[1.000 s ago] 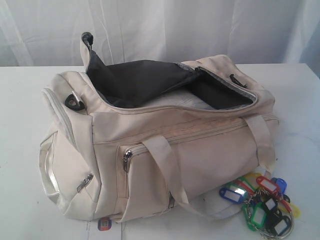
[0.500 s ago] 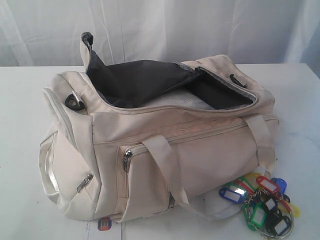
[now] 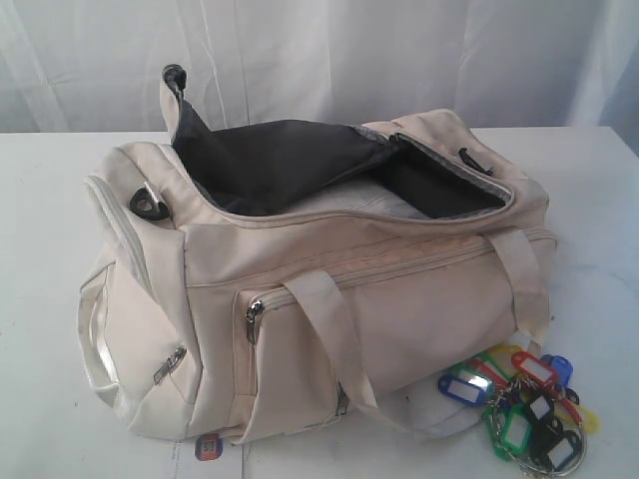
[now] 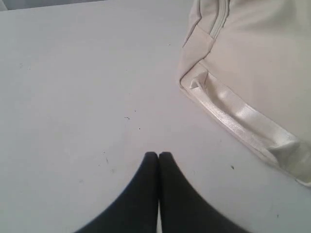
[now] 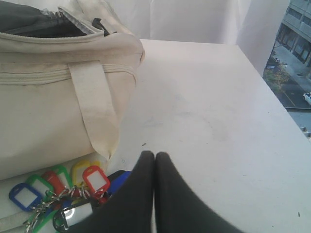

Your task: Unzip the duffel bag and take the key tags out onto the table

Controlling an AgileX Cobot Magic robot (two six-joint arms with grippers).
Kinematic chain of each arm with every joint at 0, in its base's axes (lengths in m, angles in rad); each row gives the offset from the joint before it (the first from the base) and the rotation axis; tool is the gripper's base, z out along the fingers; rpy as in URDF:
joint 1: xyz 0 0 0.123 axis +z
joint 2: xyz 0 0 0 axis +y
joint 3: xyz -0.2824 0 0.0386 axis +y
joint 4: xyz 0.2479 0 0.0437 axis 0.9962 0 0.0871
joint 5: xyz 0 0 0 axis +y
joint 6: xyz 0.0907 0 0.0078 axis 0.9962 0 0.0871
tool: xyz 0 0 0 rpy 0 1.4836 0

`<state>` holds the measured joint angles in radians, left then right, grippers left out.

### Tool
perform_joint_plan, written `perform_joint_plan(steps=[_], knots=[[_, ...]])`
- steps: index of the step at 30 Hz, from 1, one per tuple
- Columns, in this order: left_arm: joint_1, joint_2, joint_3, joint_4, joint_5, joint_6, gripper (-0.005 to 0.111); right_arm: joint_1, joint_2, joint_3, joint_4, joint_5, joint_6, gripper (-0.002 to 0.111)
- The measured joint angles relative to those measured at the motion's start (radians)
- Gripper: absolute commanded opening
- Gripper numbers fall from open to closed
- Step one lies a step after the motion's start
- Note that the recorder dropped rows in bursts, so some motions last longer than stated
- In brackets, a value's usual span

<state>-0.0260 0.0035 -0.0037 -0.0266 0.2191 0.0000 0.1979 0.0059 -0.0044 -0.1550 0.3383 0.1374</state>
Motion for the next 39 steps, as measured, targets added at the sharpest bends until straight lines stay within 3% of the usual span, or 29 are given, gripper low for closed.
perform_joint_plan(steps=[9,17,39], knots=[[0.000,0.000,0.000,0.002,0.002,0.037,0.000,0.000,0.000,0.000,0.000,0.000,0.000,0.000],[0.000,0.000,0.000,0.027,0.002,-0.063,0.000,0.000,0.000,0.000,0.000,0.000,0.000,0.000],[0.000,0.000,0.000,0.027,-0.010,-0.069,0.000,0.000,0.000,0.000,0.000,0.000,0.000,0.000]])
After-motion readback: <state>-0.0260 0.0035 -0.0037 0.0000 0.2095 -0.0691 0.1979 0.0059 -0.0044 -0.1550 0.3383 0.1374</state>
